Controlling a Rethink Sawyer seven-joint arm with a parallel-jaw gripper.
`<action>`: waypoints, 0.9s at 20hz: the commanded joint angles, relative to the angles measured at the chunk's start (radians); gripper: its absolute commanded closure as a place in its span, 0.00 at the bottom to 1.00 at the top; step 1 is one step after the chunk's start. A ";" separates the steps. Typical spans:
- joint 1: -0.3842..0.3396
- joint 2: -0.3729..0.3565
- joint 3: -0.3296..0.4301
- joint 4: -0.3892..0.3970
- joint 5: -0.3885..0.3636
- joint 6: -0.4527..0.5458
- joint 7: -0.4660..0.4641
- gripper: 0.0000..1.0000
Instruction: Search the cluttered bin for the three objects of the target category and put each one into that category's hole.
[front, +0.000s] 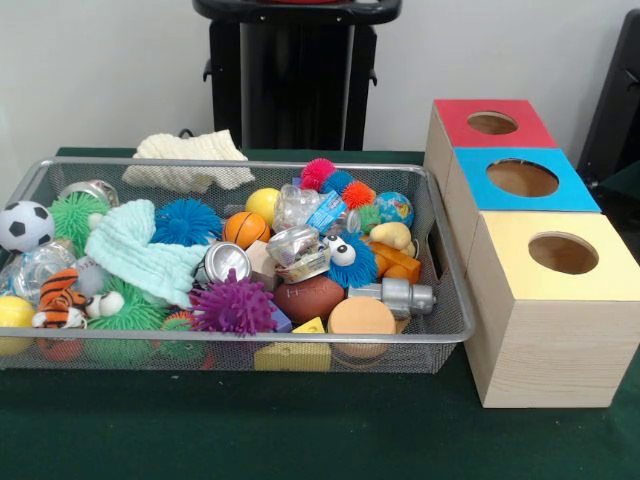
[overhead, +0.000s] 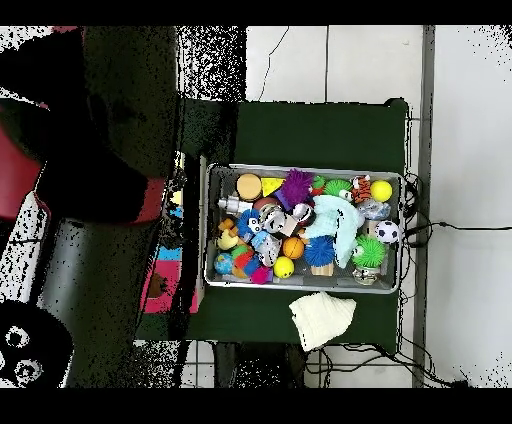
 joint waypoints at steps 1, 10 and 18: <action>-0.012 0.019 0.208 0.103 -0.147 -0.113 -0.135 1.00; -0.020 0.004 0.330 0.109 -0.252 -0.187 -0.104 1.00; -0.047 0.005 0.465 0.112 -0.314 -0.272 -0.125 1.00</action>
